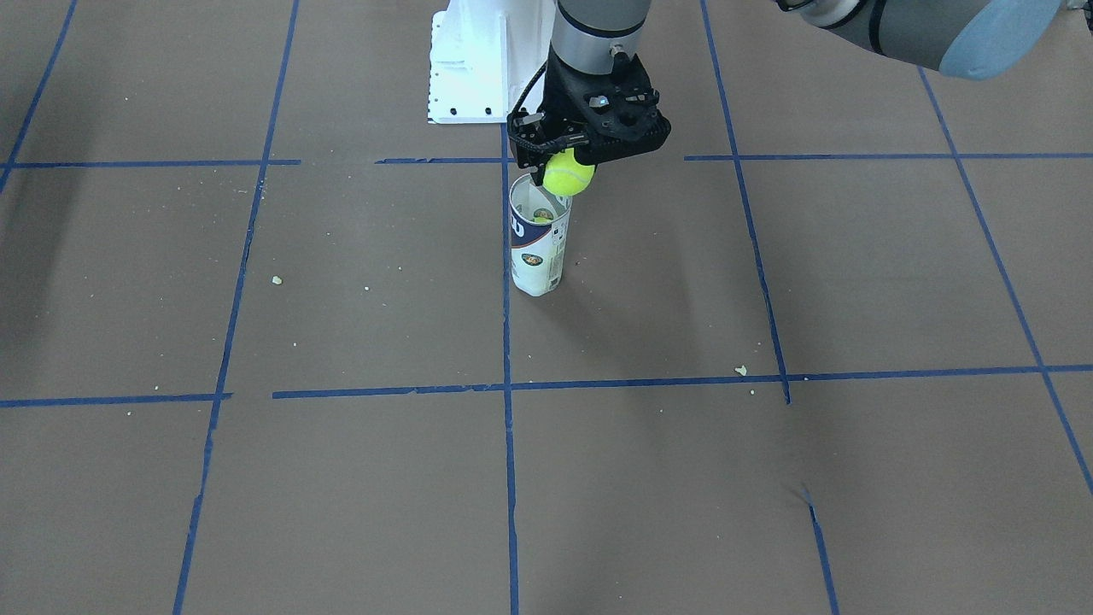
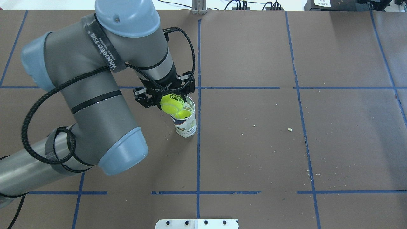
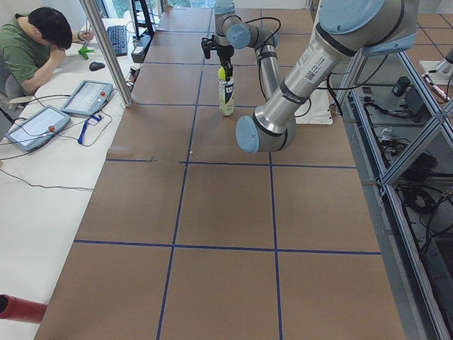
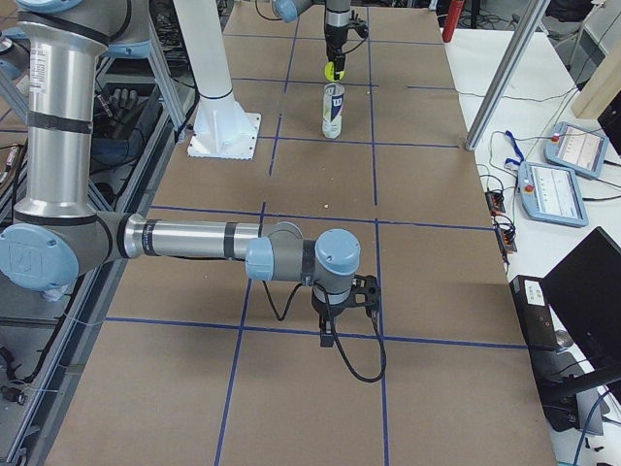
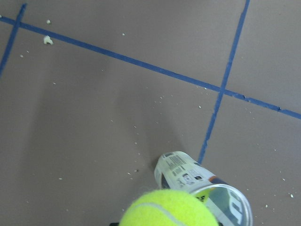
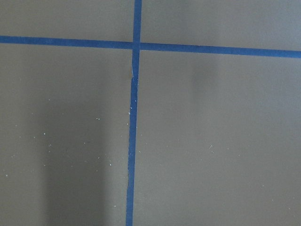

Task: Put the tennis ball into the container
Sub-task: 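Lower the ball into the clear cup and open the left gripper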

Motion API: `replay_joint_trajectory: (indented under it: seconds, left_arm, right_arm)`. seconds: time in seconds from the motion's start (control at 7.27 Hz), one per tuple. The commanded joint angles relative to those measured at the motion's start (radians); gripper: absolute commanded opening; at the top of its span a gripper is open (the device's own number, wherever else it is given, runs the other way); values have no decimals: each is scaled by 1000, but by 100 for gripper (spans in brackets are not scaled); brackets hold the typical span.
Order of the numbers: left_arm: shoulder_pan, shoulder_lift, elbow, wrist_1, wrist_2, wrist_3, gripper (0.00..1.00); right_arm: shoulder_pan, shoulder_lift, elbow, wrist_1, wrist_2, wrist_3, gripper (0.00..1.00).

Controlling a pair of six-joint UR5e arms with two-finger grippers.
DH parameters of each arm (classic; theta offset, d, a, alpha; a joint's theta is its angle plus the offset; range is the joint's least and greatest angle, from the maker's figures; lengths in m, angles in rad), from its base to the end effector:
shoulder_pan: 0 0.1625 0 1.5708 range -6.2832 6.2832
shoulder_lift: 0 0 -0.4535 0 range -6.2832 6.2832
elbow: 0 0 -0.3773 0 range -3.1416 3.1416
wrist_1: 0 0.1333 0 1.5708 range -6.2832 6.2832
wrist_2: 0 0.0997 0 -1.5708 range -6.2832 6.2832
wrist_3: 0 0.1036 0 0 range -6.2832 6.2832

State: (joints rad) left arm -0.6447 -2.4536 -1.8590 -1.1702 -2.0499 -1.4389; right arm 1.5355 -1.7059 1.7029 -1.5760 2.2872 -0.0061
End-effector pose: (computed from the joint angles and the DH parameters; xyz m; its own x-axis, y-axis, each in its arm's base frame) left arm 0.4544 -0.4486 0.0995 0.6050 -0.3089 -0.7339 0.1989 0.9511 -0.2363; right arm 0.0506 -0.4173 0.6919 0.7537 -0.0273 0.6567 0.0399 0.9992 -0.0042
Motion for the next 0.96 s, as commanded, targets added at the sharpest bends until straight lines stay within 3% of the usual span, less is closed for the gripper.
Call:
replay_joint_trajectory:
  seconds: [0.0, 0.28, 0.41, 0.55, 0.83]
  left_arm:
    - [7, -48, 72, -5, -1, -6, 15]
    - [7, -44, 72, -6, 2, -5, 24]
    - [7, -39, 66, -6, 4, -3, 35]
    - [7, -36, 67, -6, 4, -3, 58]
    - [7, -36, 66, -5, 2, -3, 83]
  right_arm:
    - [0, 0, 0, 1, 0, 0, 100]
    - [0, 0, 0, 1, 0, 0, 100]
    - [0, 0, 0, 1, 0, 0, 100]
    - [0, 0, 1, 1, 0, 0, 100]
    - [0, 0, 0, 1, 0, 0, 100]
